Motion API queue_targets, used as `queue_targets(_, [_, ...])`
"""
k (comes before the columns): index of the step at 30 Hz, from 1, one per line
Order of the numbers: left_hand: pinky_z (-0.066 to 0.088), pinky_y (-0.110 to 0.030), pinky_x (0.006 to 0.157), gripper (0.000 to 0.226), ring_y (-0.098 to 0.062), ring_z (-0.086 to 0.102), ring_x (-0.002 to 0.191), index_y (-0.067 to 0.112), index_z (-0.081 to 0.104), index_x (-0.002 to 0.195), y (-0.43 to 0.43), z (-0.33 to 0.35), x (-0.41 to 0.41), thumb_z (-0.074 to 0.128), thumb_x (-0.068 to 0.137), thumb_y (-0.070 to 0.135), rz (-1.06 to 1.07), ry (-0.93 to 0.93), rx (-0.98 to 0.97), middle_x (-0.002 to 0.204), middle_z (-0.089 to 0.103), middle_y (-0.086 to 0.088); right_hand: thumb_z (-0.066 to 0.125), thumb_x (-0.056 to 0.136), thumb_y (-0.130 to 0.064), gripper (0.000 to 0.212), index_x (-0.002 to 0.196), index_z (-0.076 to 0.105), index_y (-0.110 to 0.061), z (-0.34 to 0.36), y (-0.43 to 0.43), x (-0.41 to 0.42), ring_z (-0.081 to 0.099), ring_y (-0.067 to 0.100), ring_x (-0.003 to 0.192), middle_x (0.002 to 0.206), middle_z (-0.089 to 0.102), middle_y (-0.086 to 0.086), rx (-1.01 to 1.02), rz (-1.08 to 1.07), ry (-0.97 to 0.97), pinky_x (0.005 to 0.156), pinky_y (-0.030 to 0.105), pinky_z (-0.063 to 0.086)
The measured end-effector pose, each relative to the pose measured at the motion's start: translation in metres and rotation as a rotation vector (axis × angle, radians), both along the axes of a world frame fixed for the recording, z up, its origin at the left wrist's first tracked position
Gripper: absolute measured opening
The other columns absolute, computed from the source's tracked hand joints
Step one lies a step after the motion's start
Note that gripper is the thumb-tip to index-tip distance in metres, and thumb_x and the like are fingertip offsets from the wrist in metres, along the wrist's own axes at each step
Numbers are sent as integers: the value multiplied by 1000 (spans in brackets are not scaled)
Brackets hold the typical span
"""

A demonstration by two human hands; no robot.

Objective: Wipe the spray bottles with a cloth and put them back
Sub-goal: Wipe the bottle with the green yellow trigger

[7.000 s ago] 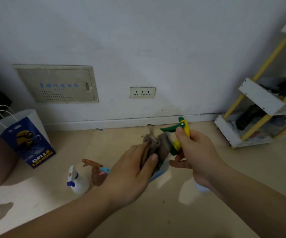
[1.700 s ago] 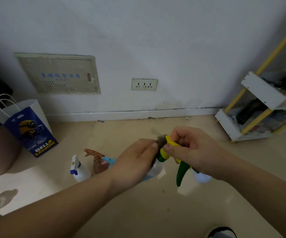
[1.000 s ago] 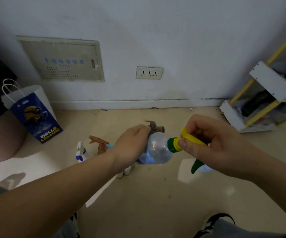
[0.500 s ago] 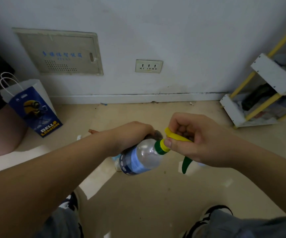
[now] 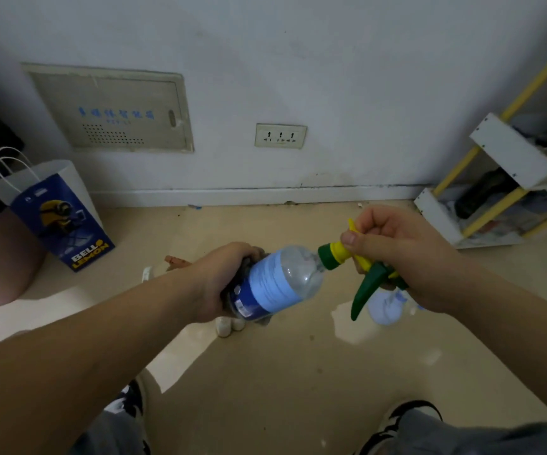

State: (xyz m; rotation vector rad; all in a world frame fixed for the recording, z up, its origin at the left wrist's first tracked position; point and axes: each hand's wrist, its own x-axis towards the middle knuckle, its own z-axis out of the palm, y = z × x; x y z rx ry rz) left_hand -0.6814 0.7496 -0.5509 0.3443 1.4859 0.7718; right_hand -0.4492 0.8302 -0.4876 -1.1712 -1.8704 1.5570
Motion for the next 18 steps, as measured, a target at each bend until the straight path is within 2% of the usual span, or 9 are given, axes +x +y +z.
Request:
queue_targets(2, [59,-57,91,29,-36,74,80,4,70,104,2,0,4,50,102,26,131,-73,60,90,77,-16,67,95,-12,23,79,54,-2,-2,3,-1,41,21,45,58,53,15,-54,-114,30,44,28,31])
queue_targets(4, [60,-57,89,29,-40,76,90,5,64,122,5,0,8,49,105,24,296,-92,109,105,75,-22,63,97,-10,28,73,50,-5,-4,7,-2,40,21,45,56,50,12,-123,-251,68,43,27,30])
queue_targets(7, [59,-42,91,27,-38,77,91,13,56,132,6,3,20,45,107,15,378,10,195,107,70,-25,61,98,-11,27,74,50,-11,-8,16,-7,42,19,44,61,50,11,-247,-465,102,42,26,32])
queue_targets(10, [55,-45,73,26,-34,73,80,13,61,124,3,19,33,39,109,13,205,212,410,95,75,-21,58,97,-10,10,87,57,-7,-12,19,-15,47,20,45,66,49,11,-325,-529,78,41,27,39])
queue_targets(11, [57,-42,69,25,-26,75,76,16,63,117,3,25,35,39,110,13,166,224,471,89,77,-14,57,96,-10,6,92,59,-6,-13,19,-19,48,20,46,68,51,11,-341,-533,68,42,27,41])
queue_targets(13, [57,-24,65,25,-1,72,70,24,63,114,4,36,37,40,110,14,93,287,582,86,74,1,55,95,-11,10,100,61,-4,-16,19,-23,50,20,45,68,55,11,-369,-550,53,42,26,44])
queue_targets(14, [56,-18,68,26,2,71,78,26,63,119,5,37,37,43,109,14,34,363,645,92,72,4,54,95,-11,13,102,62,-3,-17,19,-25,51,19,44,66,56,11,-380,-558,45,42,26,44])
queue_targets(16, [58,-25,78,33,-9,68,92,30,61,129,5,35,38,50,104,13,-172,466,728,106,68,6,53,96,-14,14,101,61,-4,-18,18,-28,52,19,43,63,57,10,-418,-551,33,42,27,44])
queue_targets(18, [57,-27,79,44,-12,64,92,36,57,133,-1,30,41,60,96,12,-407,512,748,110,64,5,51,96,-15,13,97,59,-4,-21,15,-30,52,20,43,61,57,10,-466,-508,17,42,27,44])
